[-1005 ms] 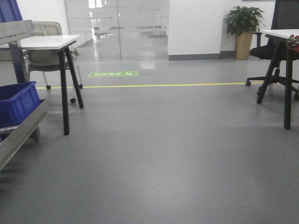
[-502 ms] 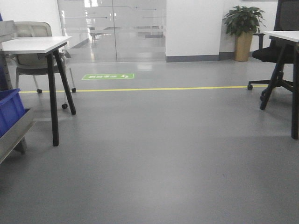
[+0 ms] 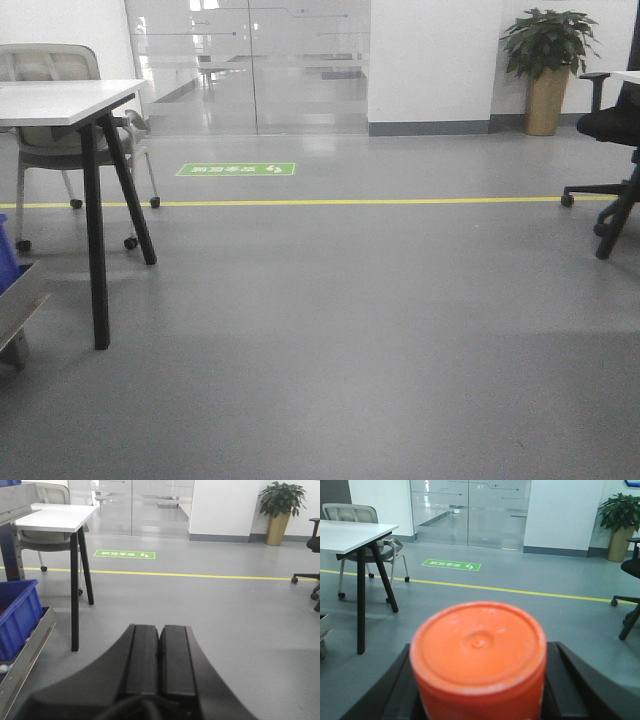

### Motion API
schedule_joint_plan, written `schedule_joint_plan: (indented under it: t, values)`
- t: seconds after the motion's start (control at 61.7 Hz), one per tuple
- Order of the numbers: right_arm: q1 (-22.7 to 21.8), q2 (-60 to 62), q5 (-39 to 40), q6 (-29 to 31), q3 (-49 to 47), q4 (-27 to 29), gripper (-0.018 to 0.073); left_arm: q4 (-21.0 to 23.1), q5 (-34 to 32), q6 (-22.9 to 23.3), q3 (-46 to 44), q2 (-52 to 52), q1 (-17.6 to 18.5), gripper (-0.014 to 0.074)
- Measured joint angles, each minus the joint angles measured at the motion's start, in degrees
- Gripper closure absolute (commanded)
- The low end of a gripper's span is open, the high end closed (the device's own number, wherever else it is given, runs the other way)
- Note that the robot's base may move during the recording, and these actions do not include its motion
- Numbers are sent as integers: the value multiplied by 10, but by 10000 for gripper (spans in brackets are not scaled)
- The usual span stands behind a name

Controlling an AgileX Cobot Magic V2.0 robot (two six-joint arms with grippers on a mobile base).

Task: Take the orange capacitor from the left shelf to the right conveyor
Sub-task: 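Drive the base across the floor carrying the capacitor in the right gripper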

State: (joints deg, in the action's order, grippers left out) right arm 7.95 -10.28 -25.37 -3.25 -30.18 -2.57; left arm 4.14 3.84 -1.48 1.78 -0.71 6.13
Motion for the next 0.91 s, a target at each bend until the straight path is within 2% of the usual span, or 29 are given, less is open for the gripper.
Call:
schedule_joint_plan:
  t: [0.907]
  values:
    - [0,0,0,0,0,0,452,0,0,0,0,0,0,723]
